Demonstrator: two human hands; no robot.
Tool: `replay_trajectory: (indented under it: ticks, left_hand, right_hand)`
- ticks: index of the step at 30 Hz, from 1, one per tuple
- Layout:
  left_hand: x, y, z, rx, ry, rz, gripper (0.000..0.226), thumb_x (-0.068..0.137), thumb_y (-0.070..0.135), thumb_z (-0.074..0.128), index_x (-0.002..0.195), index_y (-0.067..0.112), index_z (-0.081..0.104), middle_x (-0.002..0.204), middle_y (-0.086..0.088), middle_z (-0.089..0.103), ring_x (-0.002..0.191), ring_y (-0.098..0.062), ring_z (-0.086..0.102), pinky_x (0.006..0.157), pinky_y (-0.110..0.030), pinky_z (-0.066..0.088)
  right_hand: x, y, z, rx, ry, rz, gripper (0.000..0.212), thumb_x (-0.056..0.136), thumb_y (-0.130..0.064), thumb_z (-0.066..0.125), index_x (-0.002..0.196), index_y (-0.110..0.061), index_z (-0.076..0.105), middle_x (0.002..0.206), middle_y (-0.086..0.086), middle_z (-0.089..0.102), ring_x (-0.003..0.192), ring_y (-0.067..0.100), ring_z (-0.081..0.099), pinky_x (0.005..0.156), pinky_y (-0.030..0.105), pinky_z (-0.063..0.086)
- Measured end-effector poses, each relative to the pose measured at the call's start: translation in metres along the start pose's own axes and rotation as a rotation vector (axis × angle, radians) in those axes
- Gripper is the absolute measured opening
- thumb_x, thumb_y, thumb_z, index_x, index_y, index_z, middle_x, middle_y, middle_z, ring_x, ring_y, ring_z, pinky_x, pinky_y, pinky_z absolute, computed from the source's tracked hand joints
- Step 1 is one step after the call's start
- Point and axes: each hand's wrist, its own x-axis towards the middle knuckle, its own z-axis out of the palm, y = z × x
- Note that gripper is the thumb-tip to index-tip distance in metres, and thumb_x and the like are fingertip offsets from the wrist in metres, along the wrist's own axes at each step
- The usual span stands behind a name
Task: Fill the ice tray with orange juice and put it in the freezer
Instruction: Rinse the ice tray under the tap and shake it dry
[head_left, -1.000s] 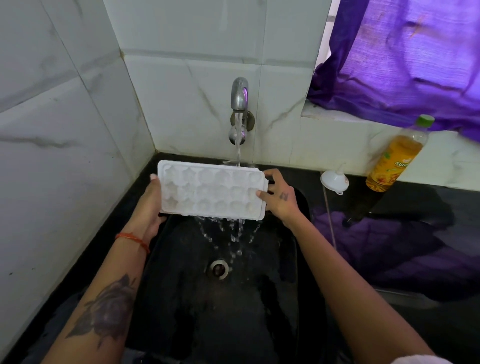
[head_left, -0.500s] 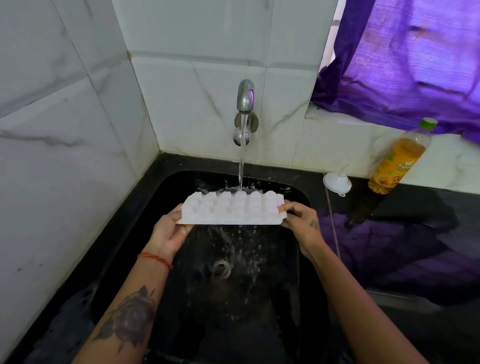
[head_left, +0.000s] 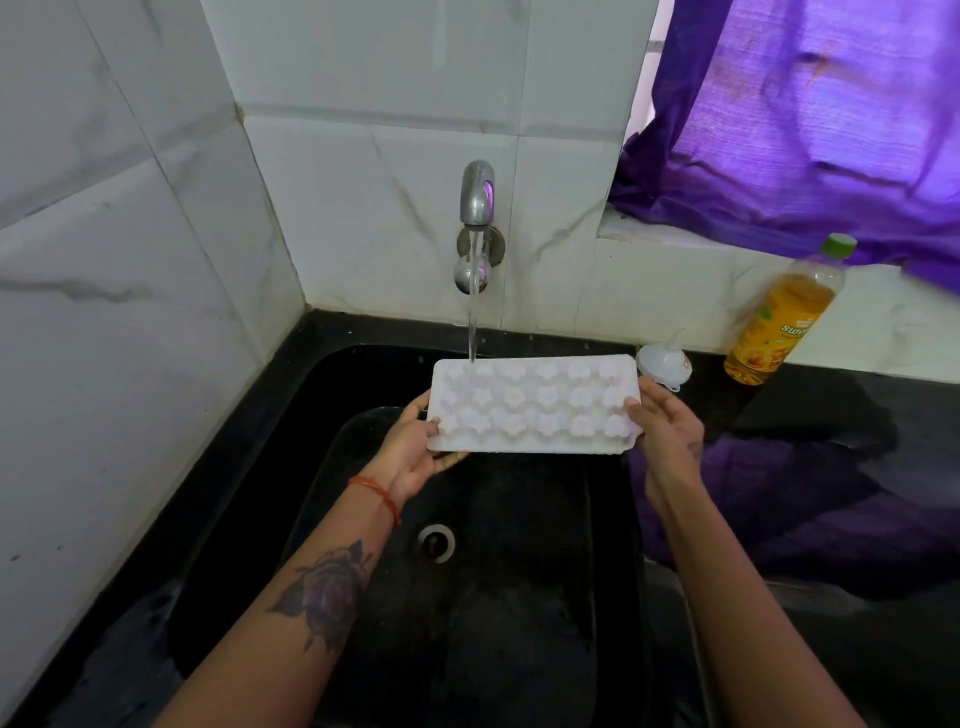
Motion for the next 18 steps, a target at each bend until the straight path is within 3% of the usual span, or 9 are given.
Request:
replay_trajectory:
  ticks: [3, 6, 9, 11, 13, 18]
  left_hand:
    - [0.003, -0.002, 0.012, 0.061, 0.007, -0.040, 0.034, 0.099, 0.005, 0.034, 0.116, 0.027, 0.054, 0.113, -0.004, 0.060, 0.096, -0.023, 0.061, 0.077, -0.043, 0.052]
    - [0.004, -0.001, 0.017, 0.017, 0.043, -0.035, 0.026, 0.099, 0.011, 0.037, 0.095, 0.025, 0.058, 0.099, -0.004, 0.065, 0.083, -0.020, 0.062, 0.067, -0.039, 0.051]
    - [0.005, 0.009, 0.009, -0.113, 0.029, -0.011, 0.020, 0.100, 0.016, 0.040, 0.101, 0.013, 0.059, 0.104, -0.009, 0.064, 0.086, -0.022, 0.063, 0.067, -0.038, 0.051]
    - [0.005, 0.019, -0.003, -0.107, 0.090, 0.054, 0.018, 0.099, 0.012, 0.041, 0.097, 0.009, 0.059, 0.106, -0.011, 0.063, 0.085, -0.022, 0.063, 0.068, -0.038, 0.051]
    - [0.003, 0.031, -0.018, -0.022, 0.189, 0.151, 0.016, 0.098, 0.006, 0.041, 0.101, 0.010, 0.056, 0.107, -0.011, 0.061, 0.083, -0.021, 0.062, 0.066, -0.037, 0.052]
    - [-0.006, 0.061, -0.062, 0.087, 0.347, 0.252, 0.029, 0.097, 0.010, 0.043, 0.124, 0.017, 0.053, 0.110, -0.005, 0.059, 0.092, -0.022, 0.061, 0.069, -0.038, 0.052]
  right_hand:
    - [0.001, -0.009, 0.002, -0.047, -0.023, -0.093, 0.048, 0.082, 0.004, 0.061, 0.128, -0.006, 0.052, 0.122, 0.002, 0.062, 0.107, 0.012, 0.061, 0.085, 0.020, 0.054]
    - [0.003, -0.008, 0.007, -0.092, -0.025, -0.105, 0.049, 0.083, 0.006, 0.059, 0.129, -0.011, 0.053, 0.121, -0.007, 0.058, 0.107, 0.003, 0.058, 0.082, 0.013, 0.051]
    - [0.005, 0.004, 0.014, -0.121, -0.049, -0.037, 0.050, 0.085, 0.008, 0.056, 0.130, -0.013, 0.052, 0.123, -0.004, 0.059, 0.103, 0.004, 0.059, 0.082, 0.016, 0.052]
    - [0.003, 0.017, 0.024, -0.221, -0.087, 0.032, 0.046, 0.085, 0.008, 0.054, 0.127, -0.012, 0.055, 0.127, 0.004, 0.060, 0.107, 0.014, 0.059, 0.094, 0.030, 0.050]
    - [0.000, 0.029, 0.039, -0.323, -0.160, 0.080, 0.045, 0.085, 0.009, 0.052, 0.124, -0.013, 0.059, 0.125, 0.009, 0.061, 0.108, 0.021, 0.061, 0.095, 0.040, 0.051]
    - [-0.015, 0.042, 0.086, -0.370, -0.360, 0.178, 0.041, 0.089, -0.003, 0.055, 0.128, -0.014, 0.055, 0.122, 0.009, 0.061, 0.102, 0.022, 0.063, 0.073, 0.029, 0.057]
